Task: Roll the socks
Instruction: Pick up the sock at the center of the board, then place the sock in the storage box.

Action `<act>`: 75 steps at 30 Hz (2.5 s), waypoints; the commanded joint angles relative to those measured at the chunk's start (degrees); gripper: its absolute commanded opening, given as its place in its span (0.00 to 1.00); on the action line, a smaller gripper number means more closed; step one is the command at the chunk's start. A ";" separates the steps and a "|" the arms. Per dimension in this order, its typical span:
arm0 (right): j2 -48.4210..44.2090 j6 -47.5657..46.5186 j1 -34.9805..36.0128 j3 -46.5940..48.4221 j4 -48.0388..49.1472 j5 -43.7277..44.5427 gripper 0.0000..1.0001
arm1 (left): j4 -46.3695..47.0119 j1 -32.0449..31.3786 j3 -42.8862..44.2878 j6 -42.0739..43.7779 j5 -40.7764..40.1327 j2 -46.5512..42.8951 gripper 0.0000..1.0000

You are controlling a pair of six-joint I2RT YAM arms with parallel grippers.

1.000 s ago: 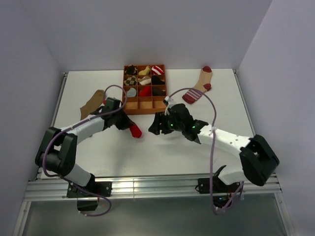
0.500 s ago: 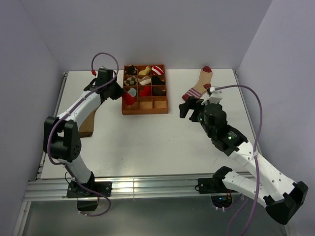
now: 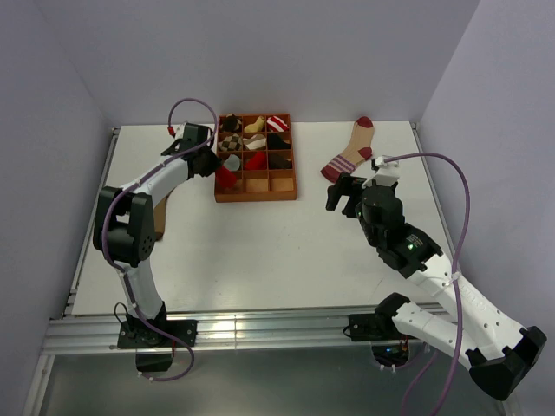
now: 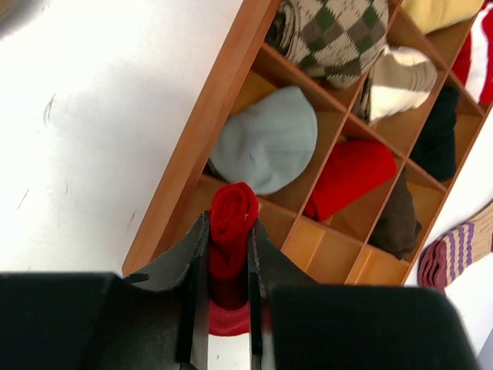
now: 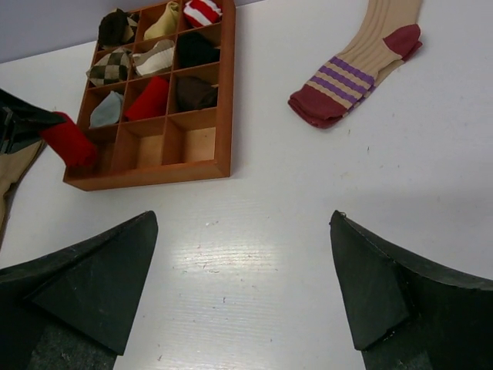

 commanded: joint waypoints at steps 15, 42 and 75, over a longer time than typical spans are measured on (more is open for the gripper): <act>-0.03 -1.16 -1.03 -1.29 -0.44 0.02 1.00 | 8.41 -3.87 -2.12 -1.85 -4.93 3.61 0.00; 2.34 -0.81 -1.82 -2.00 0.52 -1.21 0.99 | -4.51 -2.73 1.83 1.40 -6.68 5.64 0.00; 4.01 -0.37 -2.18 -2.44 0.87 -3.32 0.98 | -11.18 -2.38 8.15 3.34 1.75 16.09 0.12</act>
